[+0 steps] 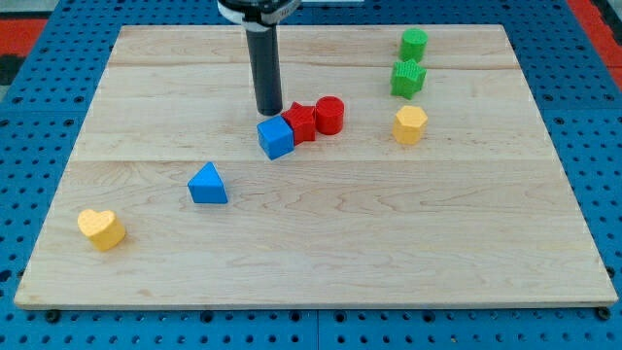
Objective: Move the green circle to the top right of the board
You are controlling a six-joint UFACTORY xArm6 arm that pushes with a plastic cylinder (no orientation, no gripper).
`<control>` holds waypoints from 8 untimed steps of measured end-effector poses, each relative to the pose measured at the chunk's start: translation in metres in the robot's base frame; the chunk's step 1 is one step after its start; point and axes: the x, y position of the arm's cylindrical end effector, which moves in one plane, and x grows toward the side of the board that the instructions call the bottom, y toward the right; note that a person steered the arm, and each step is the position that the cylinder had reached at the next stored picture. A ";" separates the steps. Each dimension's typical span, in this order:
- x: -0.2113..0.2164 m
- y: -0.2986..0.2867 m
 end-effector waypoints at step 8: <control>-0.090 0.203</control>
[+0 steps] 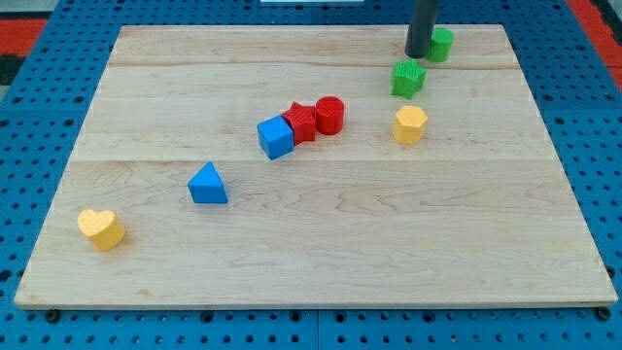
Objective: Move the green circle to the top right of the board
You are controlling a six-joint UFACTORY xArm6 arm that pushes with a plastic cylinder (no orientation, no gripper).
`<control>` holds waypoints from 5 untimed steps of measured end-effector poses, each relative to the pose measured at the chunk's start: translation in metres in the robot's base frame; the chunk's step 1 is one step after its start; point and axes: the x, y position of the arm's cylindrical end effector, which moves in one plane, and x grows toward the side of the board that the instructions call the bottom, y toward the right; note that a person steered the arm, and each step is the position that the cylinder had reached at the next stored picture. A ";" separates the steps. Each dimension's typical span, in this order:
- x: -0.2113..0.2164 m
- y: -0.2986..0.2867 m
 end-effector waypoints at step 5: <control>0.005 0.058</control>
